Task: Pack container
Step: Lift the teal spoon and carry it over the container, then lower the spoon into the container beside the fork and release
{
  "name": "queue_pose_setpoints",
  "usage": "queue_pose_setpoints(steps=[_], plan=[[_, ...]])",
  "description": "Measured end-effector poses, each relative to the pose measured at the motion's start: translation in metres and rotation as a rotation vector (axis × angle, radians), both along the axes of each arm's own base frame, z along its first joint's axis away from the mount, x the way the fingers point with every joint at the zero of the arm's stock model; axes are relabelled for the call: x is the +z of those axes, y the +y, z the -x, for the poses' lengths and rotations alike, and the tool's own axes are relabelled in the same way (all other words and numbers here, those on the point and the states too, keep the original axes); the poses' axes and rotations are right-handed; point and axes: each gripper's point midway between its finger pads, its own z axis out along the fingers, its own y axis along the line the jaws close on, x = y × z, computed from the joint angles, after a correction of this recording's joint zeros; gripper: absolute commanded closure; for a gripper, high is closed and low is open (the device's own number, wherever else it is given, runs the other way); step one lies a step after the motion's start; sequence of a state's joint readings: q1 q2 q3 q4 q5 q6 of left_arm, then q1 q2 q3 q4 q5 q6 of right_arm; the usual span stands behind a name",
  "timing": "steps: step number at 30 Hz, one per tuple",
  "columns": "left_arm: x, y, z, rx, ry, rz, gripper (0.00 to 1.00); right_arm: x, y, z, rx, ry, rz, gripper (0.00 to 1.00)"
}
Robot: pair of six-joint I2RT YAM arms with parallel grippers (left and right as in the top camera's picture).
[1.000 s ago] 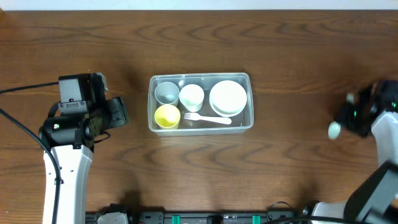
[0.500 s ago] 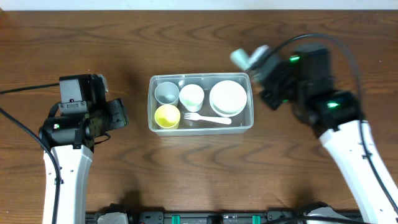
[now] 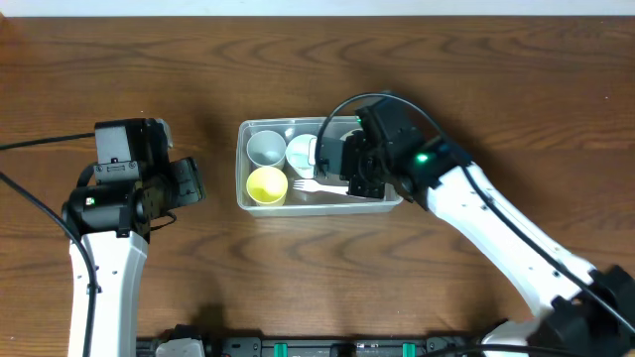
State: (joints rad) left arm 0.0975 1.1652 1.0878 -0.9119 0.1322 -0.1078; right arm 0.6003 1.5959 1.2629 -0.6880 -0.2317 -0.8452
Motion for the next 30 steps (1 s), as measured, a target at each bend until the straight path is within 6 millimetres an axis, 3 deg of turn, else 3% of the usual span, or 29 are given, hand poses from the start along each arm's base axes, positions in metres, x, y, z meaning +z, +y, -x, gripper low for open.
queue_pose_setpoints(steps=[4,11,14,17,23,26,30], plan=[[0.000,0.000,0.000,0.000,0.000,0.000,0.37,-0.021,0.002,0.000,0.010,0.039,0.034,0.99],[0.000,0.000,0.000,0.000,0.000,0.000,0.38,-0.037,0.001,0.004,0.018,0.082,0.066,0.97],[0.000,0.000,0.000,0.000,0.000,0.000,0.37,-0.041,-0.001,0.007,0.017,0.102,0.079,0.73],[0.000,0.000,0.000,0.000,0.000,0.000,0.38,-0.041,-0.001,0.007,0.012,0.104,0.078,0.62],[0.000,0.000,0.000,0.000,0.000,0.000,0.38,-0.041,0.000,0.007,-0.018,0.119,0.069,0.25],[0.000,0.000,0.000,0.000,0.000,0.000,0.38,-0.040,0.001,0.004,-0.062,0.131,0.049,0.28],[0.000,0.000,0.000,0.000,-0.001,0.000,0.38,-0.037,0.004,-0.001,-0.151,0.153,0.006,0.17]])
